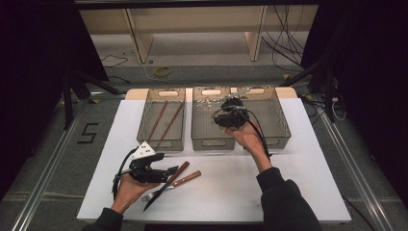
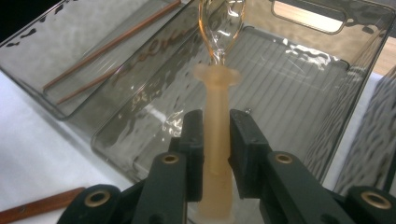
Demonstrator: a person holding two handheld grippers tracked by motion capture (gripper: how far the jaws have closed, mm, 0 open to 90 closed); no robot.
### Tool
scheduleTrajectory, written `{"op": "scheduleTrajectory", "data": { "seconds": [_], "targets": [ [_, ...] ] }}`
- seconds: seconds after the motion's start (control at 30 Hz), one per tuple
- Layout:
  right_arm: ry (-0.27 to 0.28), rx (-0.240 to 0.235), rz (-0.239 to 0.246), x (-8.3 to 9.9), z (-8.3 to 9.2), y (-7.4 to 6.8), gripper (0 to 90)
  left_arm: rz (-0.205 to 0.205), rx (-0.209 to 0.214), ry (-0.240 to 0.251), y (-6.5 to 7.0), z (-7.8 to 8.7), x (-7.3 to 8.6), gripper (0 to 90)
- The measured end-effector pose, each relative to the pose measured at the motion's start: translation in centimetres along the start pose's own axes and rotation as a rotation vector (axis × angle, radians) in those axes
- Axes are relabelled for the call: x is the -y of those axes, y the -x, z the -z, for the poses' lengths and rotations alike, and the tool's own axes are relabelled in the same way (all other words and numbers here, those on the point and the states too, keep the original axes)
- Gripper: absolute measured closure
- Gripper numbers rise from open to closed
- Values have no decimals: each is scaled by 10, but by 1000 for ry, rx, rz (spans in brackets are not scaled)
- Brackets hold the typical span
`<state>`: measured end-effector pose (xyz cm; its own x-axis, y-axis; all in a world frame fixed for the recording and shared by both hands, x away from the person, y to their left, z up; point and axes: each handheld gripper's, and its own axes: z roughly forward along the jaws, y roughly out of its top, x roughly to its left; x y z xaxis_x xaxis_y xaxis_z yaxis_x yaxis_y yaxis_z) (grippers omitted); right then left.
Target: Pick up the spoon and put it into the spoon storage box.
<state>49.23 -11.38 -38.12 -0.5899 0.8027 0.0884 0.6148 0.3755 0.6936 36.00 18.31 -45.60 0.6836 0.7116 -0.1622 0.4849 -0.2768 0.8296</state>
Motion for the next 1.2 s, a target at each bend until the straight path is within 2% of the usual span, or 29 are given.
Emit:
{"op": "scheduleTrajectory", "data": {
  "seconds": [0.63,1.2],
  "targets": [
    [-16,28,-26,-11,-19,6,768,1,5,-5,0,-1,0,207],
    [-51,25,-47,-8,-36,3,765,-1,7,-14,0,-2,0,207]
  ]
}}
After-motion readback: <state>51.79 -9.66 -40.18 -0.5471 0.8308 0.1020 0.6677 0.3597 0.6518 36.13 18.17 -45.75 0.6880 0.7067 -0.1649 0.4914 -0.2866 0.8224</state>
